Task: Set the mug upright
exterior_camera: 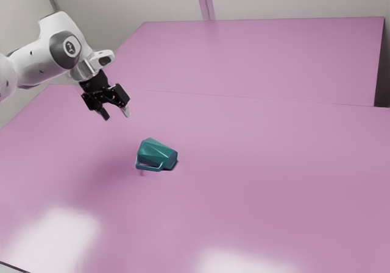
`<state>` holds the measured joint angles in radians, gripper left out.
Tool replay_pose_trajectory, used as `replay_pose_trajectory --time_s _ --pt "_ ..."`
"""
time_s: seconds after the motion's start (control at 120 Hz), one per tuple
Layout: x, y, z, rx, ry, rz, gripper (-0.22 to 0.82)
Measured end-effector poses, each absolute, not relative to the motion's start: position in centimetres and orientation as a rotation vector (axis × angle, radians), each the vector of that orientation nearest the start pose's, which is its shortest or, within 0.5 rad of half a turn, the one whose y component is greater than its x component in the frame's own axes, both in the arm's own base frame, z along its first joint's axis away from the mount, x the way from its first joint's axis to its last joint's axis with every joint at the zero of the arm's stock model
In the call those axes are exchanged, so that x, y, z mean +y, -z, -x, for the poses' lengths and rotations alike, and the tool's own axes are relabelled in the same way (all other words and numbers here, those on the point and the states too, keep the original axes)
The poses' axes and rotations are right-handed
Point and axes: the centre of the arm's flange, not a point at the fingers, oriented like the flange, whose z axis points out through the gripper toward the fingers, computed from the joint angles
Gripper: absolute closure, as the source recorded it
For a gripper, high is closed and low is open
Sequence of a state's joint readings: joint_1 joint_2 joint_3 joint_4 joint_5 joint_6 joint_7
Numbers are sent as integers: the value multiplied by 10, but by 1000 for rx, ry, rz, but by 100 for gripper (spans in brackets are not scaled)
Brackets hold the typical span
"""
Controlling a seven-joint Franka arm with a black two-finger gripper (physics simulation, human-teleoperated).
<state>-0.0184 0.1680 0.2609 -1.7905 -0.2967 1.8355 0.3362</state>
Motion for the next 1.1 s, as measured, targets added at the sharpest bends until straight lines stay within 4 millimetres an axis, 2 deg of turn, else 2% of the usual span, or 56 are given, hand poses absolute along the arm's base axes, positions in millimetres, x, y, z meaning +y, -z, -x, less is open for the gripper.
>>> replay_pose_trajectory --time_s 0.283,0.425,0.692,0.875,1.1 --pt "115 -379 -593 -52 -164 3535 0" --pt "124 -343 -595 -118 -191 3616 0" --pt "128 -302 -600 -164 -157 3766 0" --pt "125 -285 -603 -147 -110 3842 0" --pt "117 -293 -612 -29 -19 3881 0"
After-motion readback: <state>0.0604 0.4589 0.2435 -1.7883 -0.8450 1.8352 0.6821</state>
